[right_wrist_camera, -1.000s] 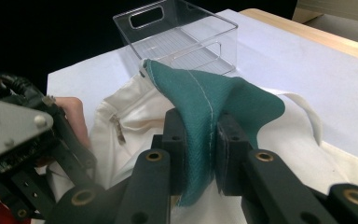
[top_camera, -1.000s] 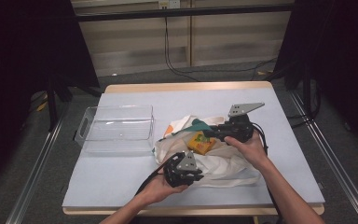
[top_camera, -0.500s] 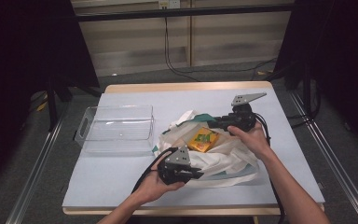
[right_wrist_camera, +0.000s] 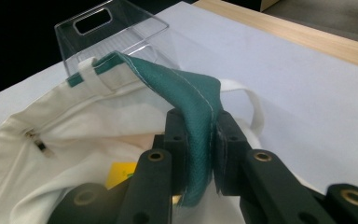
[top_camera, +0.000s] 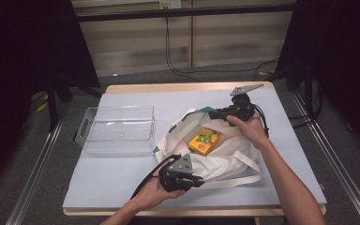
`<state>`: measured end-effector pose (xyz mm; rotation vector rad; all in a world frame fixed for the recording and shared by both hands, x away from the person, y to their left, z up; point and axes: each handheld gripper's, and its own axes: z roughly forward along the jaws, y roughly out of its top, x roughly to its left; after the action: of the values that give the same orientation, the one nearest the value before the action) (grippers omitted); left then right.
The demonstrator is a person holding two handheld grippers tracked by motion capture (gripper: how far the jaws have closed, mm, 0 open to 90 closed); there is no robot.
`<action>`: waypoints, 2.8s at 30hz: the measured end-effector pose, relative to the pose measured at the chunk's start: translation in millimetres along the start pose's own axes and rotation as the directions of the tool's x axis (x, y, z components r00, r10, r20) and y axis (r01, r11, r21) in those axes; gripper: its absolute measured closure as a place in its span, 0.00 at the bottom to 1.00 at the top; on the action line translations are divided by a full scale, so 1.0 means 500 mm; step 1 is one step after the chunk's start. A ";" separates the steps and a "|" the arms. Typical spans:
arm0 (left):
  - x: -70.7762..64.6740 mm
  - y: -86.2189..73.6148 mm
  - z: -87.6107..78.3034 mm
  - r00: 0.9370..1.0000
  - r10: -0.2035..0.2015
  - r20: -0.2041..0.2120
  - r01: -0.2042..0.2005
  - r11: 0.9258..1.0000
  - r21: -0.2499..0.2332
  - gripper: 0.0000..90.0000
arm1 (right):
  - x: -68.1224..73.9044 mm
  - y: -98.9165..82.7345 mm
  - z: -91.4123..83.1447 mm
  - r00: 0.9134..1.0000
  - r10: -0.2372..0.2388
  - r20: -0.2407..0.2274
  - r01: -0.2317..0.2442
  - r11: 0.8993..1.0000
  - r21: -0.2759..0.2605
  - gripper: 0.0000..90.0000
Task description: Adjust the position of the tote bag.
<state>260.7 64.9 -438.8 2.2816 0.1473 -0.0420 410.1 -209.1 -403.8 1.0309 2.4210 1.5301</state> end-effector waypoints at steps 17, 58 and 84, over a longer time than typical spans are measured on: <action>-0.015 -0.005 0.008 1.000 -0.019 0.015 0.019 1.000 0.014 0.95 | -0.076 0.018 0.062 0.993 0.050 0.103 -0.062 0.991 0.115 0.91; -0.018 -0.022 0.058 0.998 -0.005 0.060 -0.005 0.985 0.170 0.94 | -0.121 -0.024 0.173 0.965 0.024 0.261 -0.116 0.933 0.342 0.93; 0.032 -0.006 -0.065 0.992 -0.124 0.031 0.127 0.988 -0.087 0.56 | -0.021 -0.022 0.001 0.979 -0.039 0.202 0.023 0.996 0.081 0.45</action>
<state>275.7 92.8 -421.1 2.1792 0.2741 -0.1279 413.0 -217.9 -415.7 1.0985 2.3601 1.2607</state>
